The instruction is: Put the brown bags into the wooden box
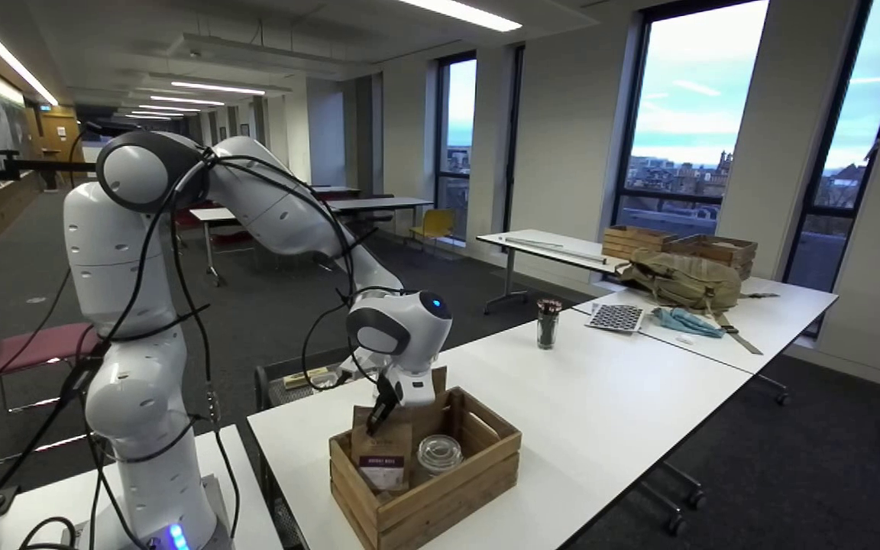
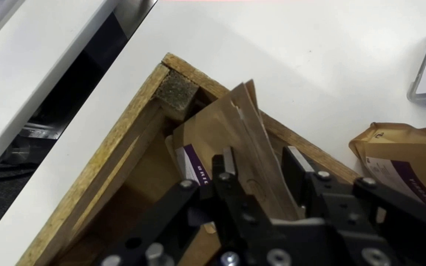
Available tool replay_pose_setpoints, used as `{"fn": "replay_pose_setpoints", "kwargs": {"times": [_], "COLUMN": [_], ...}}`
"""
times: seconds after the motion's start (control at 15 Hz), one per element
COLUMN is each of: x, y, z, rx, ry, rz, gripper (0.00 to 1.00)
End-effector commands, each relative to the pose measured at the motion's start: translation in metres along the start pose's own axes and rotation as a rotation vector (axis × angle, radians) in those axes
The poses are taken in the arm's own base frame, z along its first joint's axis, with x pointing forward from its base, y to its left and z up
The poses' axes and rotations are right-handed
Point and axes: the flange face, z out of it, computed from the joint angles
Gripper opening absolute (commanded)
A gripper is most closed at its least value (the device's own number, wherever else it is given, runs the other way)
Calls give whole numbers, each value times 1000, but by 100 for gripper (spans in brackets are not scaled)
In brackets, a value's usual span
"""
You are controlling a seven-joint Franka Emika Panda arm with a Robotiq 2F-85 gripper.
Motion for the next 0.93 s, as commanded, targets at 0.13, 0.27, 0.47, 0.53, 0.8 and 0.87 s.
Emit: {"fn": "replay_pose_setpoints", "kwargs": {"times": [0.13,0.27,0.47,0.53,0.8,0.87], "x": [-18,-36,-67,-79,-115,-120], "y": [7,10,2,-5,-44,-58], "z": [-48,-71,-102,-112,-134,-136], "rx": [31,42,31,15,-20,-37], "ry": [117,179,290,316,410,420], "rz": [-23,-71,-201,-248,-439,-490], "gripper": [85,99,100,100,100,100]}}
